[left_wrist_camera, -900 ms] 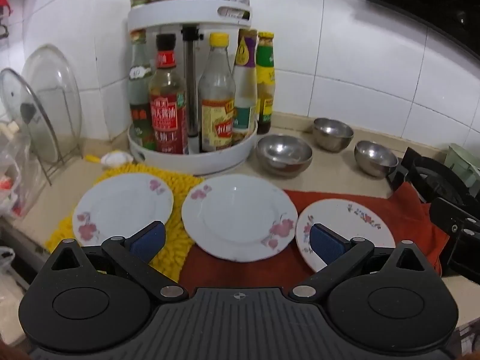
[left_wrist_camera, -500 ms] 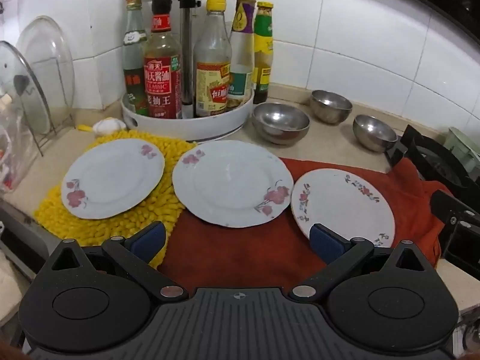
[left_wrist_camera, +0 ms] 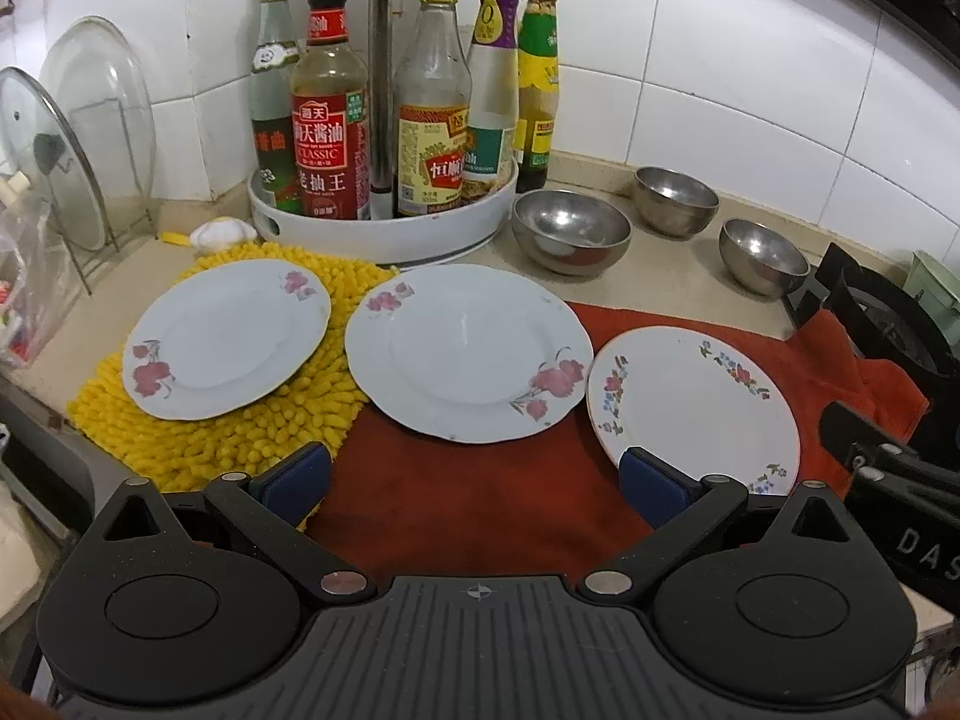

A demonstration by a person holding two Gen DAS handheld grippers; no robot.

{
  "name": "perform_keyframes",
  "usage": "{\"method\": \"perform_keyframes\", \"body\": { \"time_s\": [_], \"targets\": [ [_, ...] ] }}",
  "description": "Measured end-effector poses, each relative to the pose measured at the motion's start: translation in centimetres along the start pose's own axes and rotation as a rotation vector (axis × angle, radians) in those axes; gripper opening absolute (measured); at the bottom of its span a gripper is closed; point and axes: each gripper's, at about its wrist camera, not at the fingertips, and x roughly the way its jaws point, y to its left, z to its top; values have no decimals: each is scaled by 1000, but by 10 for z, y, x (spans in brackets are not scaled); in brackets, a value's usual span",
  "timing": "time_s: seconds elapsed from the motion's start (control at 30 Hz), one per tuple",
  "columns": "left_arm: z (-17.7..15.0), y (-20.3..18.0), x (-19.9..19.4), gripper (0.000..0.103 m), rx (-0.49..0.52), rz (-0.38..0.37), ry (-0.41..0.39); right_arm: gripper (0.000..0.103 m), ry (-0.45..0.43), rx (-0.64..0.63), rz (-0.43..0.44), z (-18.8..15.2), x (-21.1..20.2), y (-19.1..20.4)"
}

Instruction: Organize plates and bowls

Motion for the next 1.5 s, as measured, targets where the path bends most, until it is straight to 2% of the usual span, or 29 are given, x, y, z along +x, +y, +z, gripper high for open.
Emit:
{"method": "perform_keyframes", "body": {
  "time_s": [1.5],
  "targets": [
    [-10,13,-7,103,14,44,-19,100,25,1,-10,-8,-6,15]
  ]
}}
